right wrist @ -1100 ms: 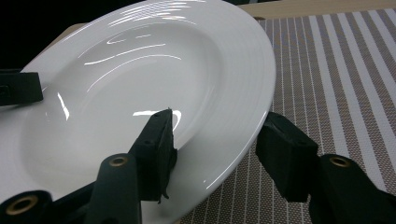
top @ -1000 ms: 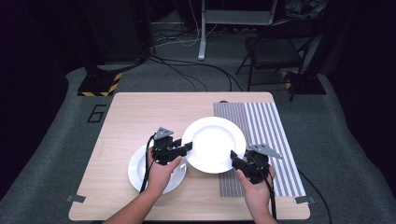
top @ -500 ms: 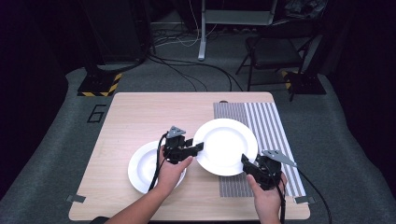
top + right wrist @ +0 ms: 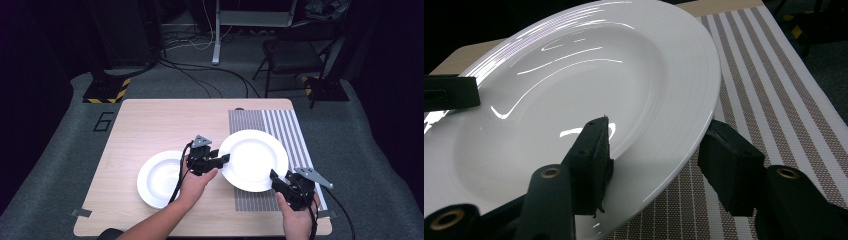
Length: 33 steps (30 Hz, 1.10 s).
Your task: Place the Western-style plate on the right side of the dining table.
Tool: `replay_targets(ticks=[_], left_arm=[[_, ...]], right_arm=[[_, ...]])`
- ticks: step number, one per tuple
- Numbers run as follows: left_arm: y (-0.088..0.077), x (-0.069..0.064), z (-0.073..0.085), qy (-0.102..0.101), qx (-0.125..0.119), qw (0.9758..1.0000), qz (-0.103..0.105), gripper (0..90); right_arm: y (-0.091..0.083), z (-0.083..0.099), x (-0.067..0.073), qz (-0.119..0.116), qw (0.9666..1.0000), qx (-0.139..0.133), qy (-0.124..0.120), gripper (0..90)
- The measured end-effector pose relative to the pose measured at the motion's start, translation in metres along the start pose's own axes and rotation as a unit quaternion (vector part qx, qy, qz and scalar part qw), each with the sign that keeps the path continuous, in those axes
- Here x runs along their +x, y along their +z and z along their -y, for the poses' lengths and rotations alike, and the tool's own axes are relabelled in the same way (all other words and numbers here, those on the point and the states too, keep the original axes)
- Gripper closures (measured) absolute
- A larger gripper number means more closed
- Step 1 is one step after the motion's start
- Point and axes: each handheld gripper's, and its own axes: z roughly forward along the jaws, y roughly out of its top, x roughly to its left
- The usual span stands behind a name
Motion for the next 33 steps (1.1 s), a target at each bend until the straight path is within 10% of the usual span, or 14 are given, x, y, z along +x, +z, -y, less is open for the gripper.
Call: replay_targets(ticks=[33], left_arm=[[0.032,-0.016,-0.003,0.011,0.015,0.9996,0.021,56.6]], right_arm=[[-0.013,0.007,-0.030,0.019,0.9998,-0.002,0.010,46.2]])
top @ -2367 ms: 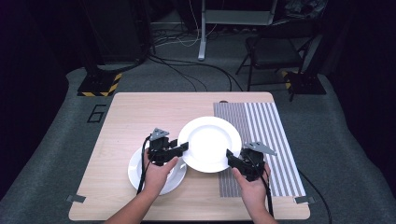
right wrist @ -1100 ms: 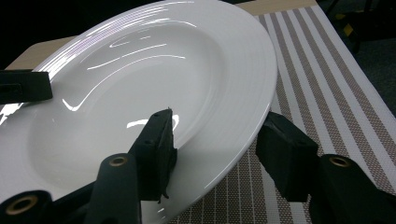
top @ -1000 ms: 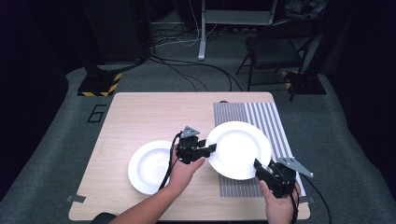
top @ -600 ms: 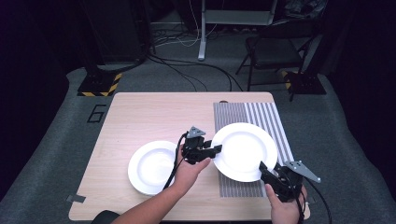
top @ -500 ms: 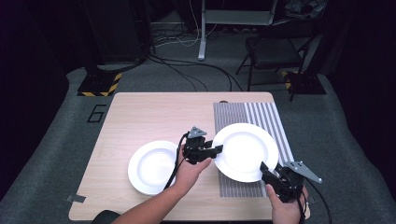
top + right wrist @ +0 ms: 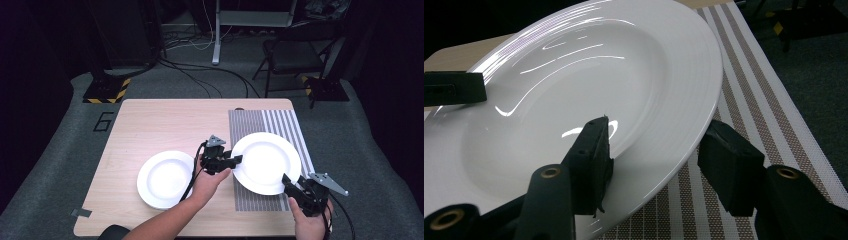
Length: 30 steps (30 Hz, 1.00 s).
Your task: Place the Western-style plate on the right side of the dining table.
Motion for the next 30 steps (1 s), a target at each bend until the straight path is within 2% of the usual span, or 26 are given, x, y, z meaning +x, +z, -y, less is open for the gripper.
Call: replay_targets(ticks=[16,22,30], left_arm=[[0.015,0.012,-0.003,-0.015,-0.014,0.9998,-0.006,56.4],[0.020,0.017,-0.003,-0.011,-0.012,0.9998,-0.007,56.5],[0.031,0.023,-0.002,-0.012,-0.013,0.9998,-0.008,56.5]], right_arm=[[0.019,-0.010,-0.005,0.000,1.0000,-0.003,-0.005,46.9],[0.029,-0.009,-0.009,-0.006,1.0000,0.001,-0.002,47.0],[0.040,-0.008,-0.012,0.000,1.0000,0.000,-0.009,47.0]])
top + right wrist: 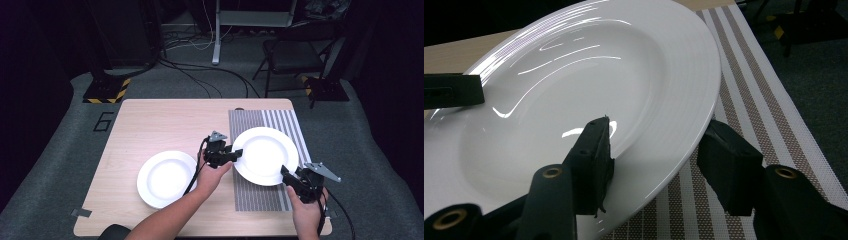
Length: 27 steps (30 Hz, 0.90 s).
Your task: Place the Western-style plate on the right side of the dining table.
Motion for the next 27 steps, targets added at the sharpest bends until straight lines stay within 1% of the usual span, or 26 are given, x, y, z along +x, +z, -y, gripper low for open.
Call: replay_targets(ticks=[1,3,4,5,6,7,10,11,12,15,17,18,21,22,23,25,27], left_arm=[[0.002,0.001,0.000,-0.004,0.000,1.0000,0.001,56.5],[0.004,0.004,0.001,-0.002,0.001,1.0000,0.000,56.5],[0.005,0.004,0.001,-0.006,0.002,1.0000,0.002,56.6],[0.007,0.006,0.001,-0.002,0.002,1.0000,0.000,56.6],[0.008,0.006,0.002,-0.004,0.003,1.0000,0.000,56.6],[0.010,0.007,0.002,0.000,0.004,1.0000,-0.001,56.6],[0.015,0.008,0.004,-0.004,0.005,1.0000,-0.002,56.8],[0.015,0.008,0.004,-0.001,0.005,1.0000,-0.002,56.7],[0.017,0.008,0.005,-0.003,0.004,1.0000,-0.002,56.8],[0.021,0.009,0.007,0.000,0.005,1.0000,-0.005,56.8],[0.025,0.009,0.008,-0.001,0.003,1.0000,-0.004,56.8],[0.026,0.010,0.009,0.003,0.003,1.0000,-0.002,56.7],[0.030,0.011,0.010,0.001,0.004,1.0000,-0.004,56.8],[0.031,0.011,0.011,0.004,0.005,1.0000,-0.004,56.7],[0.033,0.011,0.011,-0.001,0.006,1.0000,-0.006,56.7],[0.035,0.012,0.011,0.000,0.006,1.0000,-0.006,56.6],[0.037,0.013,0.012,-0.003,0.008,0.9999,-0.008,56.6]], right_arm=[[0.001,0.000,-0.001,0.001,1.0000,-0.001,0.000,47.0],[0.005,0.000,-0.002,0.000,1.0000,0.001,0.004,47.0],[0.007,0.001,-0.003,0.001,1.0000,0.000,0.004,47.0],[0.008,0.001,-0.003,-0.001,1.0000,0.002,0.005,47.0],[0.010,0.002,-0.003,0.000,1.0000,0.002,0.006,47.0],[0.011,0.002,-0.004,0.002,1.0000,0.003,0.004,47.0],[0.017,0.004,-0.006,0.008,0.9999,0.007,0.005,47.0],[0.019,0.005,-0.007,0.008,0.9999,0.007,0.011,47.0],[0.020,0.006,-0.008,0.009,0.9999,0.008,0.011,47.0],[0.025,0.008,-0.011,0.010,0.9998,0.009,0.015,47.0],[0.027,0.009,-0.012,0.012,0.9998,0.012,0.012,47.0],[0.028,0.009,-0.014,0.013,0.9998,0.011,0.010,47.0],[0.031,0.010,-0.016,0.014,0.9998,0.012,0.010,47.0],[0.032,0.011,-0.016,0.016,0.9997,0.014,0.012,47.1],[0.033,0.011,-0.017,0.015,0.9998,0.012,0.010,47.2],[0.036,0.011,-0.019,0.017,0.9997,0.013,0.007,47.2],[0.038,0.010,-0.018,0.019,0.9996,0.017,0.008,47.3]])
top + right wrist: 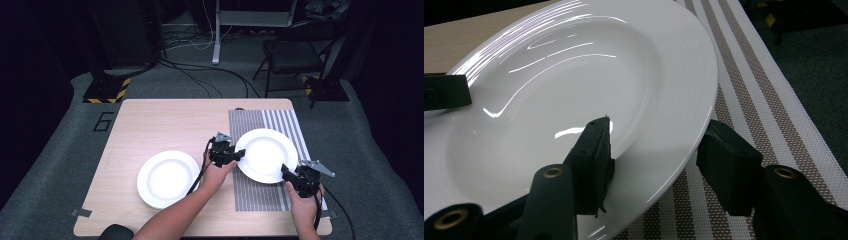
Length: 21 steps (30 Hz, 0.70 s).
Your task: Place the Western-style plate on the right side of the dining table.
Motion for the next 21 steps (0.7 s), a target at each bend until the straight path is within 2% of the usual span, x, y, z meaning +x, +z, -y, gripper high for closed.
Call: replay_targets(ticks=[9,21], left_arm=[[0.010,0.006,0.003,-0.003,-0.004,1.0000,-0.003,56.6],[0.021,0.005,0.008,0.008,0.006,0.9999,-0.005,56.5]], right_arm=[[0.010,0.000,-0.002,0.005,1.0000,-0.001,-0.008,47.6],[0.019,0.008,-0.009,0.013,0.9999,0.007,-0.007,47.5]])
